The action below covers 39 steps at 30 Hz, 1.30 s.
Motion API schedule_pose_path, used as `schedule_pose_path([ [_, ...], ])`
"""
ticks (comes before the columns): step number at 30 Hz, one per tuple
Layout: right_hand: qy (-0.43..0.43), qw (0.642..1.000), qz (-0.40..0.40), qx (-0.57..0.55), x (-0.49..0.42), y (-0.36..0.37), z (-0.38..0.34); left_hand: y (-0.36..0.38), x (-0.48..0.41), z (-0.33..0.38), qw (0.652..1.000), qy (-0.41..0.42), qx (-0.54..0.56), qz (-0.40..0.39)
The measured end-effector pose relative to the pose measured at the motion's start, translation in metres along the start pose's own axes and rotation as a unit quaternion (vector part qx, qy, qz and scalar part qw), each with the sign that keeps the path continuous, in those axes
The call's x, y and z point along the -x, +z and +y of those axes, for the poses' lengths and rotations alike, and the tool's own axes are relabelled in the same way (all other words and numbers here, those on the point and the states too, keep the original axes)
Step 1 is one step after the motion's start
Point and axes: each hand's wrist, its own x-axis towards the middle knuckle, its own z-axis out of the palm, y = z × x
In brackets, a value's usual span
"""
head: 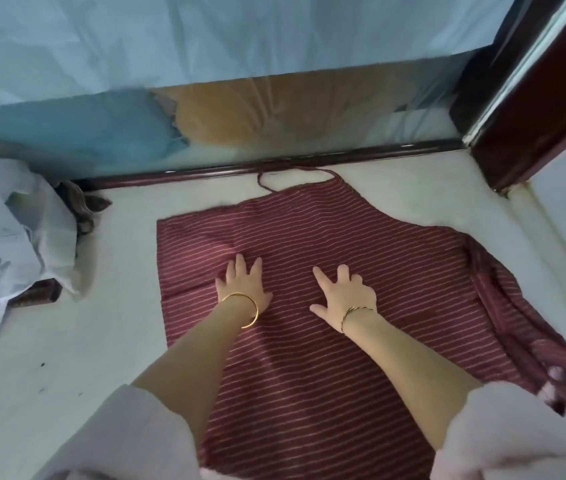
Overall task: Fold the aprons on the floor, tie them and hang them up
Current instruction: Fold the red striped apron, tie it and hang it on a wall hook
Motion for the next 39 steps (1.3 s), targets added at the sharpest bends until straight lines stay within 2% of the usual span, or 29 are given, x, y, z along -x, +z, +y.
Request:
schedule_pose_path([
  [2,0.018,0.999,0.006,-0.033,-0.012,-0.004,-0.004,-0.013,-0.019,-0.011,0.999,-0.001,-0.036,0.027],
  [4,0.033,0.997,0.023,-0.065,-0.031,-0.009,-0.005,-0.023,-0.034,-0.016,0.991,0.016,-0.076,0.113],
  [6,0.017,0.996,0.029,-0.082,-0.044,-0.017,-0.002,-0.025,-0.032,-0.011,0.975,0.067,-0.068,0.201],
  [8,0.005,0.990,0.014,-0.139,-0.050,-0.021,0.001,-0.019,-0.021,-0.004,0.980,0.108,-0.015,0.167],
  [10,-0.023,0.982,0.016,-0.189,-0.047,-0.022,0.005,-0.008,-0.015,-0.004,0.989,0.104,0.009,0.100],
  [13,-0.064,0.984,0.063,-0.155,-0.022,-0.022,0.005,-0.006,-0.018,-0.009,0.991,0.099,-0.024,0.083],
  [15,-0.055,0.980,0.105,-0.161,0.001,-0.015,0.002,-0.012,-0.013,-0.007,0.991,0.105,-0.007,0.081],
  [18,-0.031,0.972,0.126,-0.195,0.034,-0.001,-0.001,-0.012,0.009,-0.001,0.975,0.180,0.044,0.121],
  [20,-0.032,0.974,0.100,-0.203,0.051,0.009,-0.001,-0.007,0.035,0.006,0.959,0.260,0.062,0.092],
  [23,-0.058,0.981,0.038,-0.182,0.072,0.021,0.002,0.008,0.079,0.017,0.939,0.341,-0.009,-0.041],
  [25,-0.072,0.984,0.023,-0.163,0.084,0.026,0.006,0.021,0.101,0.018,0.922,0.360,-0.121,-0.070],
  [27,-0.081,0.984,0.023,-0.157,0.098,0.033,0.009,0.039,0.122,0.015,0.898,0.383,-0.210,-0.060],
  [30,-0.091,0.982,0.026,-0.164,0.118,0.043,0.015,0.068,0.144,0.010,0.878,0.412,-0.237,-0.053],
  [36,-0.112,0.972,0.059,-0.197,0.166,0.060,0.027,0.102,0.155,0.011,0.926,0.336,-0.171,0.018],
  [39,-0.120,0.972,0.004,-0.203,0.184,0.059,0.030,0.102,0.160,0.018,0.950,0.290,-0.101,0.058],
])
